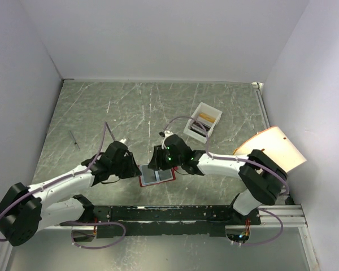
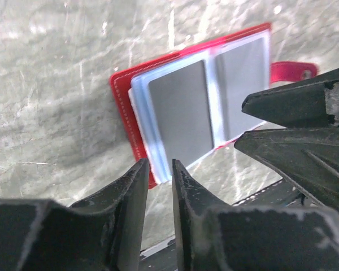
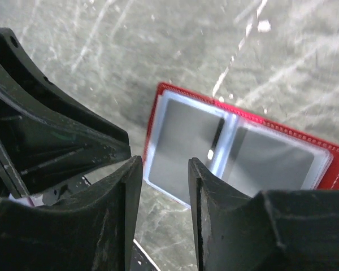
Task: Put the credit cards into the card holder
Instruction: Insert the credit card into the card holder.
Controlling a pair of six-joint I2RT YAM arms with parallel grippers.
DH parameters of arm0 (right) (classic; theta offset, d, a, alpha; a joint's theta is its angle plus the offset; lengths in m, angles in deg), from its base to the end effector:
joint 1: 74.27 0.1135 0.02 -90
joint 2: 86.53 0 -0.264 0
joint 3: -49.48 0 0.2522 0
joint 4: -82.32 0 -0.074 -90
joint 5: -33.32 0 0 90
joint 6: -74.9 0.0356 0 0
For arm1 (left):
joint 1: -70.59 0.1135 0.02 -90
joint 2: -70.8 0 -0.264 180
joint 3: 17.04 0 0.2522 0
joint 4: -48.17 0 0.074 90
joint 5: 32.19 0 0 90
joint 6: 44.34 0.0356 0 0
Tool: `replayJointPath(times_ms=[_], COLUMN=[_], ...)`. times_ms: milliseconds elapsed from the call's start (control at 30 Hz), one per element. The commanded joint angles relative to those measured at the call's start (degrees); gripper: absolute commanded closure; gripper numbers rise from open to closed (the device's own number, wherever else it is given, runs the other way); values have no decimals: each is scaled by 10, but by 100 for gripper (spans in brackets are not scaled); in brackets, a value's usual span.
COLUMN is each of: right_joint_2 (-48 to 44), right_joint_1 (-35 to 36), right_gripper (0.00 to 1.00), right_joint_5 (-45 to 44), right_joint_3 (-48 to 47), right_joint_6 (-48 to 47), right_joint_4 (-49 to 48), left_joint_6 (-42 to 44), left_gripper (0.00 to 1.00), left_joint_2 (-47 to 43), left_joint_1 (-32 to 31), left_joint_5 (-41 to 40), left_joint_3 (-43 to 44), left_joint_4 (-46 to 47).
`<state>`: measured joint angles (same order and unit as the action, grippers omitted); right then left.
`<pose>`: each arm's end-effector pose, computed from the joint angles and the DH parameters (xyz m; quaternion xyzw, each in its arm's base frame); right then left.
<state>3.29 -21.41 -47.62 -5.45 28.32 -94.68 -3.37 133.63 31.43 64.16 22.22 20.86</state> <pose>0.1840 0.2522 0.1662 -0.1083 0.8897 0.3735 0.2393 0.1523 -0.1291 0.1627 -0.0625 0.9390 -0.2701 0.2038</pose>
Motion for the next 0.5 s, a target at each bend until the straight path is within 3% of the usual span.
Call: replayJointPath(times_ms=[0, 100, 167, 467], right_joint_2=[-30, -31, -32, 1], right_joint_1=[-15, -30, -32, -105], right_gripper=[61, 61, 61, 60], right_joint_5=[-43, -101, -135, -301], right_joint_3=[-57, -108, -130, -233], right_joint_6=[-97, -143, -171, -302], right_joint_4=[95, 167, 189, 277], left_joint_6=[22, 35, 45, 102], left_gripper=[62, 52, 26, 15], left_joint_2=[-32, -52, -64, -107], left_joint_1=[-3, -3, -3, -2], left_joint_5=[-25, -32, -39, -10], left_joint_3=[37, 51, 62, 121], left_joint_4=[-37, -49, -67, -122])
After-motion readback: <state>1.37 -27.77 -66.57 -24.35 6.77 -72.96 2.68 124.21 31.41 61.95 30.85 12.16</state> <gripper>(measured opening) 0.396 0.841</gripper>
